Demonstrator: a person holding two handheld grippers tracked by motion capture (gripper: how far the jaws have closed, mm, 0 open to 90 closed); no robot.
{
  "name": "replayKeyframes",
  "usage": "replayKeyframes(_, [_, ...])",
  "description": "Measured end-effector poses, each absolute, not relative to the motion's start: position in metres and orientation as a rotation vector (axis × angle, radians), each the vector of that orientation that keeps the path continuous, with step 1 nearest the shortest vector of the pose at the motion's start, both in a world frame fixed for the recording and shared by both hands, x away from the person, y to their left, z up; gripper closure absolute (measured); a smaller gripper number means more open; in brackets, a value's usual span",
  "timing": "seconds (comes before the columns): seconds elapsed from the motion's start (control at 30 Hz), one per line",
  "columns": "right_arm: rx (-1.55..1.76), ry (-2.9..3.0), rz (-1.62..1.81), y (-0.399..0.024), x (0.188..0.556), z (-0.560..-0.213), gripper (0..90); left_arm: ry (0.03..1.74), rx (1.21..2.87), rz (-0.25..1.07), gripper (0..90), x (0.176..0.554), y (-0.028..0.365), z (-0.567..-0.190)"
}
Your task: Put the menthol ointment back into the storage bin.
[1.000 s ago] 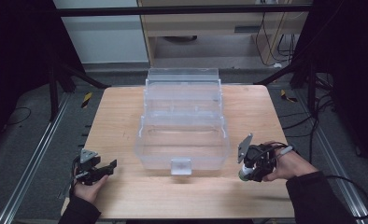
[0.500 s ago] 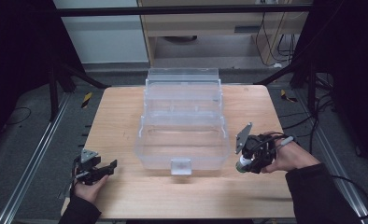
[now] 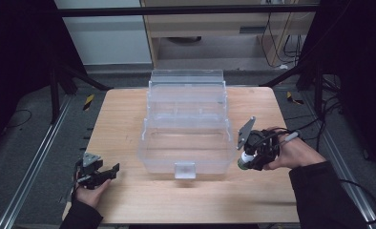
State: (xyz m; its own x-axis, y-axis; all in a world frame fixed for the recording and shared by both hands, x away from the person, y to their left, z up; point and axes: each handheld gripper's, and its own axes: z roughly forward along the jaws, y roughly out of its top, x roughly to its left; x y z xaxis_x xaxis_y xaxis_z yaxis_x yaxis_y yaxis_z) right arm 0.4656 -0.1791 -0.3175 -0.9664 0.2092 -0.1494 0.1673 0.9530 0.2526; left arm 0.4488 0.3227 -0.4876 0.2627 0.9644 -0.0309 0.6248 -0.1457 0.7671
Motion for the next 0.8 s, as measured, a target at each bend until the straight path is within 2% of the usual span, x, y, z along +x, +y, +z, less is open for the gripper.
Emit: replayKeyframes(0.8, [0.289,2.923,0.416,-0.158,0.491,-0.306,50.4,1.441,1.856,0.630,27.7,0.450,0.324,-0.488])
